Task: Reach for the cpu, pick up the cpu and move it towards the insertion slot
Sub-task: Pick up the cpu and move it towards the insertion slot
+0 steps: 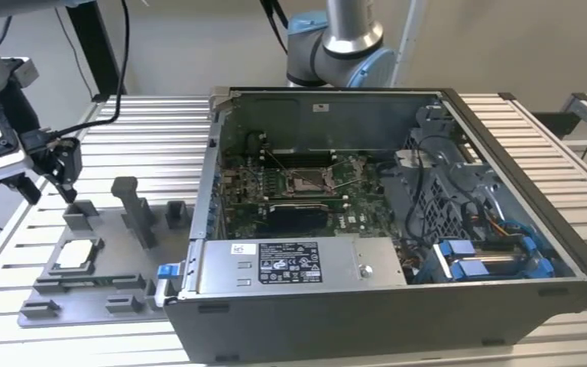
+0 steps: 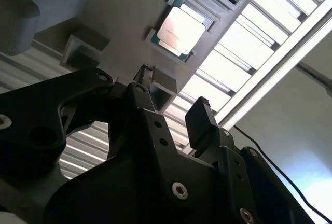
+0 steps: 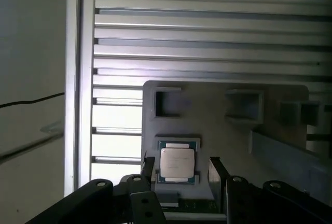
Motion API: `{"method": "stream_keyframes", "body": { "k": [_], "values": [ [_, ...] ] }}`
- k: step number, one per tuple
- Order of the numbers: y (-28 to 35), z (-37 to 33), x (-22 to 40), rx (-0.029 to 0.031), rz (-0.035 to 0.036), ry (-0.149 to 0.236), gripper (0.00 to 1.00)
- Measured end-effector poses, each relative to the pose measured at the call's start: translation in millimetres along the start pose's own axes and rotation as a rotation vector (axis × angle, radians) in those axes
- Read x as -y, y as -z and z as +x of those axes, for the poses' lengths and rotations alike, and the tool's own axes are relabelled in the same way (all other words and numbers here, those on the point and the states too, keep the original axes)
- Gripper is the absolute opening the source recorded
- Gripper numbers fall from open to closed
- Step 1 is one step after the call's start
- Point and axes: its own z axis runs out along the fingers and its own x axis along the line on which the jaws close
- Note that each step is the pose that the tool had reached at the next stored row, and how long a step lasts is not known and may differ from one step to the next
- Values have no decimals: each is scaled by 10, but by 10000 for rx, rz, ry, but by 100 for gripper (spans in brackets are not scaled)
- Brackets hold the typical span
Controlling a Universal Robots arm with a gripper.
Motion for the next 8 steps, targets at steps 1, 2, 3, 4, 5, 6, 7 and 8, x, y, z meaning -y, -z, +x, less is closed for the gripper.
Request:
{"method": "stream_keyframes", "body": {
  "k": [1,2,3,4,5,6,7,8],
  "values": [
    [-18,1,1,9,-11,0,0],
    [-36,1,1,11,-13,0,0],
    [-54,1,2,10,-14,0,0],
    [-72,1,3,10,-14,0,0],
    [-91,1,4,11,-14,0,0],
    [-109,1,4,12,-15,0,0],
    [-127,2,6,12,-15,0,0],
    [-145,2,7,11,-14,1,0]
  ]
}}
